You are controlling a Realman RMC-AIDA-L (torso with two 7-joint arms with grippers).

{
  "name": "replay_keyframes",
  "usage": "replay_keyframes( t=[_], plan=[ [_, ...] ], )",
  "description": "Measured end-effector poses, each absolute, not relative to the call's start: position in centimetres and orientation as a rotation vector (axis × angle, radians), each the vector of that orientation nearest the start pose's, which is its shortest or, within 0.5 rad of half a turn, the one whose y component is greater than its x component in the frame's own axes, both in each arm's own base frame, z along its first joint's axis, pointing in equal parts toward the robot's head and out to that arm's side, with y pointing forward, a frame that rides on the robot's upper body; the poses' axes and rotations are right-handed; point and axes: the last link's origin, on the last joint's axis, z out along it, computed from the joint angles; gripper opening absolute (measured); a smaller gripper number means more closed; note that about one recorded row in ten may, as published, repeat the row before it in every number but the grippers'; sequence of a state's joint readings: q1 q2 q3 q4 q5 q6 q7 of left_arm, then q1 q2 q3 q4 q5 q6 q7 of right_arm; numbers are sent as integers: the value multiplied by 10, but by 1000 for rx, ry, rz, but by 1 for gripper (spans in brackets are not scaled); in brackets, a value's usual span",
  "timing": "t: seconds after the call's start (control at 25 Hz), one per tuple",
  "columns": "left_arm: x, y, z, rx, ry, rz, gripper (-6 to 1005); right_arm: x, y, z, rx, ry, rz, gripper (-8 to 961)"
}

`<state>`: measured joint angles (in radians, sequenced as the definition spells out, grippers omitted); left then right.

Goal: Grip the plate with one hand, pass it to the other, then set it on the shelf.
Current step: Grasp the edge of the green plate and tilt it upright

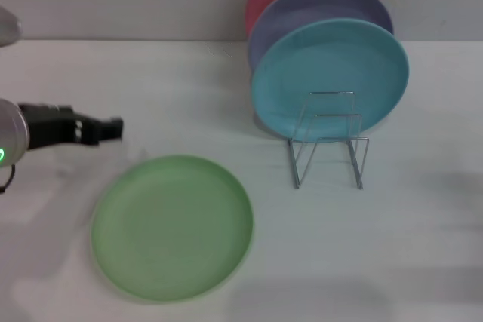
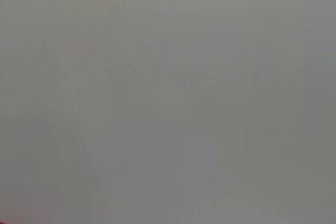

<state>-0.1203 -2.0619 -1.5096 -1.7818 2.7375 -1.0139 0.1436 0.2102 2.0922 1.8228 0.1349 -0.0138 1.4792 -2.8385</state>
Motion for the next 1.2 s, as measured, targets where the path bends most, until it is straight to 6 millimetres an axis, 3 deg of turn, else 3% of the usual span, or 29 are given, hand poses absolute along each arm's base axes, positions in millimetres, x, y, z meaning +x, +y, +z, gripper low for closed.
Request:
replay_keyframes(
  t=[0.44,1.2],
  plan=[
    [-220,317,7,-2177,-1150,186,771,373,250,47,-1309,477,803,797],
    [-238,321,-7,-2194,-1231,315,754,371,256,46,-1317,477,807,798]
  ],
)
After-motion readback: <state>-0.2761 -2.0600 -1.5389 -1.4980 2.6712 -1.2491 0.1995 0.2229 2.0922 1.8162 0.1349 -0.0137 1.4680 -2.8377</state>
